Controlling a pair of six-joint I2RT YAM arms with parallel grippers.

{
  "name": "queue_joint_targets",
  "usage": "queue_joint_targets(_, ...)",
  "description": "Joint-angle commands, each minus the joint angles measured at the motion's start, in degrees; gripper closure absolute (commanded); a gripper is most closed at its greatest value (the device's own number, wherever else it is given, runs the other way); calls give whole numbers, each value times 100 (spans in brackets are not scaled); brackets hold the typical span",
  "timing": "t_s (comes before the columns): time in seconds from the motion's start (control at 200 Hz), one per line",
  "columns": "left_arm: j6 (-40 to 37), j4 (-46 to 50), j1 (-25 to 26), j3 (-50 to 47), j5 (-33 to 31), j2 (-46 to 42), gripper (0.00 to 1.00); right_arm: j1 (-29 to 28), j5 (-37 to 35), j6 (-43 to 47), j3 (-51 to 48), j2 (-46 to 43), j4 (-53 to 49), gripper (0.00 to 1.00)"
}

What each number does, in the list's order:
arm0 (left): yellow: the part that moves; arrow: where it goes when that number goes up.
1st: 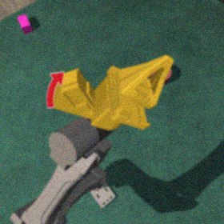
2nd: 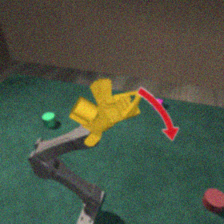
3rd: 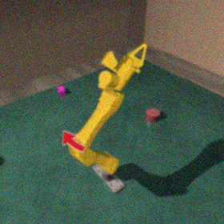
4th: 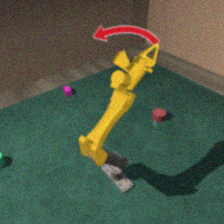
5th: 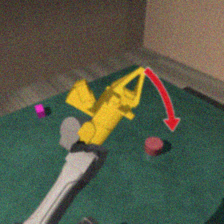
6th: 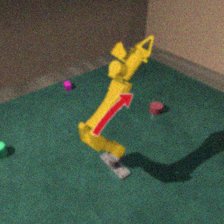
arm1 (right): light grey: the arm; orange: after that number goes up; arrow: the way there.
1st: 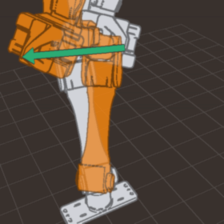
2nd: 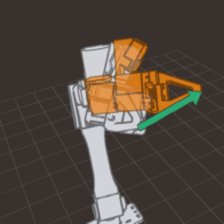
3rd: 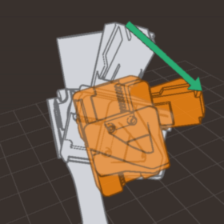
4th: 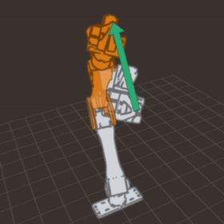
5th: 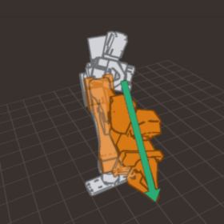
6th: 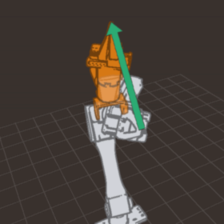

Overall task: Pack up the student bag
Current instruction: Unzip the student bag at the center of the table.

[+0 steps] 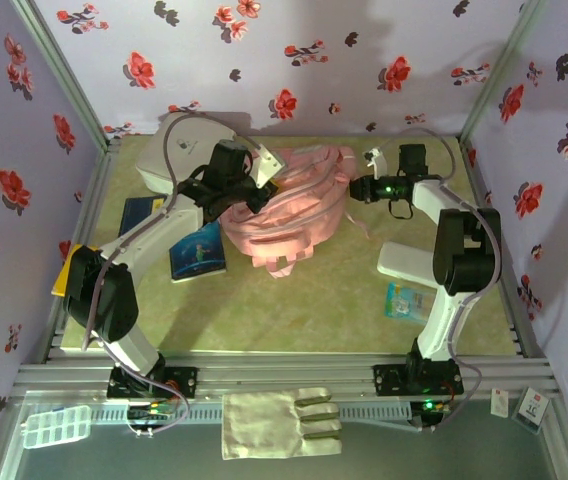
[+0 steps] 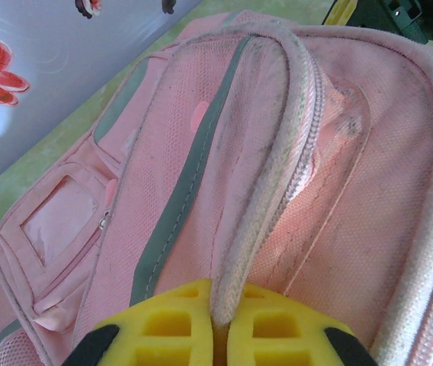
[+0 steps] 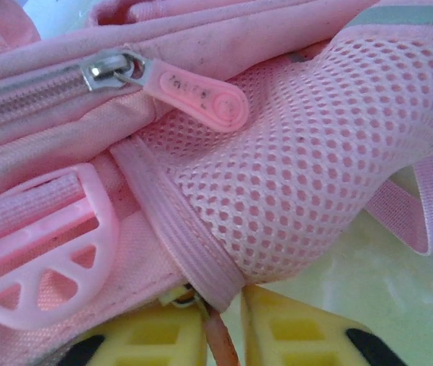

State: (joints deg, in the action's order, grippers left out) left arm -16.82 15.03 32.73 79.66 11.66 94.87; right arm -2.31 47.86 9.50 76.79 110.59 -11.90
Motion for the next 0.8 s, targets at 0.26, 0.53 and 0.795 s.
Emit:
queue_joint_targets(0.26, 231, -229, -100, 327, -15, -13, 100, -31, -679, 435, -525, -620, -273, 95)
queue_joint_targets(0.53, 338, -214, -15, 472, 132, 357, 100, -83, -1122, 601, -847, -1170, -702, 100)
queue_joint_targets(0.795, 425, -49, 217, 1100, 122, 1174, 100, -250, -1806, 247, -1005, -1668, -1237, 99)
